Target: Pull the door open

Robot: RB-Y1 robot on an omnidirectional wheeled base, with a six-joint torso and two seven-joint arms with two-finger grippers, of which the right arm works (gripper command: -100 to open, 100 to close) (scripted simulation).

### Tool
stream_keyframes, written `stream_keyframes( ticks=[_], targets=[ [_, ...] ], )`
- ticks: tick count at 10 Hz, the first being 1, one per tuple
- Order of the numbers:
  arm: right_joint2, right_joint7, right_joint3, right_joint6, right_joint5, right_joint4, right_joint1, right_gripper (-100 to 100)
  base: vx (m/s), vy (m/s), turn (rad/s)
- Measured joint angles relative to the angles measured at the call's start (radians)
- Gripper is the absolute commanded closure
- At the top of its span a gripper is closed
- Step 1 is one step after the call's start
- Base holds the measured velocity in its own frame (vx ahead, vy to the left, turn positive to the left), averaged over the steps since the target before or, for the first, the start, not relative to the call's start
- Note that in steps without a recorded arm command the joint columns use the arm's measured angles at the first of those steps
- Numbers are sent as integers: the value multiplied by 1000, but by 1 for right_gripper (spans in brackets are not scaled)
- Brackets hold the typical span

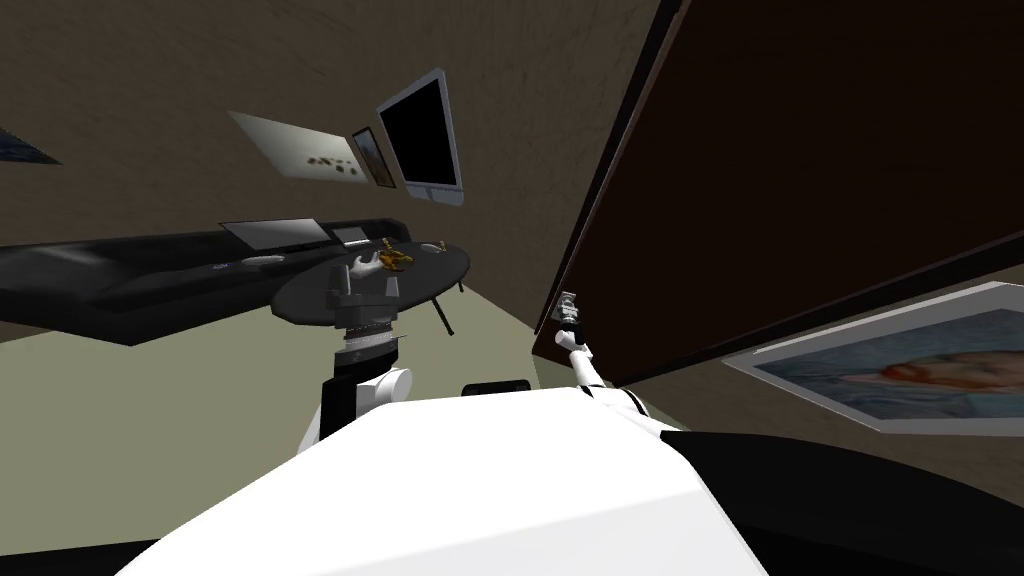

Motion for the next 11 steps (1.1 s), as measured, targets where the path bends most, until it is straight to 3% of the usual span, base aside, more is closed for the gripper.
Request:
stream_keyframes(
  ticks=[3, 7, 11],
  targets=[
    [-26, -45, 35, 9, 0, -17, 12, 100, -174, -49, 120],
    [-36, -66, 59, 15, 5, -32, 22, 100, -208, -41, 109],
    [-59, -113, 112, 17, 13, -46, 39, 100, -251, -50, 118]
  ],
)
